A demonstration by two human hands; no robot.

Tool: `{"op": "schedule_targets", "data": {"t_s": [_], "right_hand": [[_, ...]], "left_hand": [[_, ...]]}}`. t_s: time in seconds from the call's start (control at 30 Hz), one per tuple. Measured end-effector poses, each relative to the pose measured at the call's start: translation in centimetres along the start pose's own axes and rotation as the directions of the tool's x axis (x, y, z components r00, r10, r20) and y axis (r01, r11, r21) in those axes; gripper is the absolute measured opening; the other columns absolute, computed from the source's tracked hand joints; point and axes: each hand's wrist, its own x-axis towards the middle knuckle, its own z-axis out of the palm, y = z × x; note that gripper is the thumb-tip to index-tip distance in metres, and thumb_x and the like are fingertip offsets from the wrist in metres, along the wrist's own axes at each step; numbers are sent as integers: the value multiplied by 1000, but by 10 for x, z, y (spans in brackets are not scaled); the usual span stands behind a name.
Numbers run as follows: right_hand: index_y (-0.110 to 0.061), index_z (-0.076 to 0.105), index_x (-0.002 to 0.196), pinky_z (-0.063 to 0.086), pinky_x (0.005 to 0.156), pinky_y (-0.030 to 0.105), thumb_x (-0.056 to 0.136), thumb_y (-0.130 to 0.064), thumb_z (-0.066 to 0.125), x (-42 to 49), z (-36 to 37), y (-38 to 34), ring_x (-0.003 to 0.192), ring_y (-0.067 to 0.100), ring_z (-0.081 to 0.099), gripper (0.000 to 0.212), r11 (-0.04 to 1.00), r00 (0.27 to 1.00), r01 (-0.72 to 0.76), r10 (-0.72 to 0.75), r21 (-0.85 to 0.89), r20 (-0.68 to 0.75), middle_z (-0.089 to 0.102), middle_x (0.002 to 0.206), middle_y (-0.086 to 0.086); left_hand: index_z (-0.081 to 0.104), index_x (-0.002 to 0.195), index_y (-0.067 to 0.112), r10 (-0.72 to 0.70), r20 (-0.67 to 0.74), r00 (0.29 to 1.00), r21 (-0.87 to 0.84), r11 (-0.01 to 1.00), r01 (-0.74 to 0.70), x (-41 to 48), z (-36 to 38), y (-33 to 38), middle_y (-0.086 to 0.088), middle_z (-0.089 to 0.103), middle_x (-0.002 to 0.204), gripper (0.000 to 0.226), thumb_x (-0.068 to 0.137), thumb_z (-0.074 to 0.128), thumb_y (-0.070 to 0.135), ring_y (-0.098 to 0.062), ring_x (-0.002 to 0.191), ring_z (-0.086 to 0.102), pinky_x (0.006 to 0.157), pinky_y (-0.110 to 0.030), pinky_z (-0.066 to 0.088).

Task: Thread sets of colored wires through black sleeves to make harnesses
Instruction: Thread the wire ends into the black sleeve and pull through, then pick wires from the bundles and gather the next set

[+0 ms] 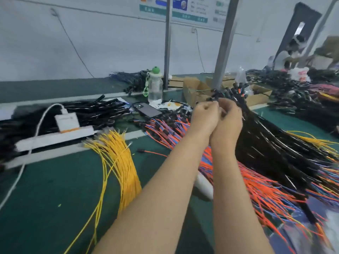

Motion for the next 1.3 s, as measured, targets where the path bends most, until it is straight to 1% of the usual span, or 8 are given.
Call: {"op": "schedule_targets", "data": {"t_s": [0.13, 0.3, 0.43, 0.53, 0.7, 0.9, 1.23, 1.3], "right_hand": [[-12, 59, 113, 41, 85, 27, 88, -4, 56, -59, 63, -56, 98, 23, 59, 27, 989, 955, 3, -47, 149, 292, 62, 110, 10], [-11, 59, 115, 37, 70, 12, 89, -3, 54, -167, 136, -118, 90, 12, 56, 28, 955, 772, -80, -121, 285, 624, 59, 101, -2], [-9, 64, 108, 43, 72, 16, 92, -12, 55, -258, 182, -166, 90, 11, 60, 19, 934, 542, -175, -172, 310, 822, 64, 96, -3], [-9, 69, 102, 46, 78, 21, 92, -15, 56, -322, 206, -196, 93, 15, 64, 18, 936, 365, -177, -223, 303, 904, 71, 98, 2], [-6, 71, 101, 43, 84, 28, 91, -13, 54, -406, 232, -238, 104, 27, 63, 21, 942, 169, 4, -330, 334, 929, 71, 106, 13], [0, 57, 114, 46, 86, 38, 92, -26, 53, -473, 254, -257, 110, 36, 59, 34, 907, -153, 368, -159, 205, 975, 60, 121, 21], [-4, 68, 82, 26, 40, 18, 95, 2, 42, -437, 282, -269, 38, 8, 34, 29, 839, 5, -544, -22, 21, 1000, 48, 41, -7], [-10, 60, 74, 25, 38, 18, 97, 1, 38, -421, 278, -269, 33, 8, 33, 33, 804, 19, -589, -79, 75, 997, 45, 36, -8]], "left_hand": [[58, 105, -8, 41, -272, 961, -2, 999, -43, -28, -99, 18, -31, 62, 104, 24, 92, 47, 8, -28, 87, 61, 83, -41, 49], [58, 88, 2, 77, -558, 826, 141, 990, 3, -94, -240, 12, -13, 60, 84, 17, 91, 44, 11, -17, 79, 52, 56, -23, 41], [56, 115, -1, 145, -787, 600, 210, 977, 38, -158, -335, 11, -17, 61, 110, 28, 91, 45, 10, -27, 105, 59, 90, -38, 46], [57, 114, 9, 219, -899, 380, 255, 966, 44, -205, -397, 12, 0, 57, 99, 22, 93, 48, 10, -13, 93, 56, 80, -21, 40], [57, 95, -12, 134, -985, 110, 137, 990, 26, -264, -482, 15, -26, 53, 85, 20, 89, 43, 2, -45, 84, 49, 63, -36, 35], [50, 75, 9, -126, -992, 24, -128, 981, -146, -298, -523, 10, -16, 49, 84, 14, 88, 43, 9, -23, 75, 43, 64, -38, 35], [41, 65, 15, -121, -991, 56, -119, 992, 30, -306, -526, 0, -10, 35, 67, 30, 94, 42, 14, -14, 57, 29, 52, -29, 23], [58, 96, 0, -12, -999, 38, -2, 972, 236, -305, -527, -3, -29, 48, 92, 23, 93, 42, 16, -23, 71, 45, 62, -31, 37]]}}
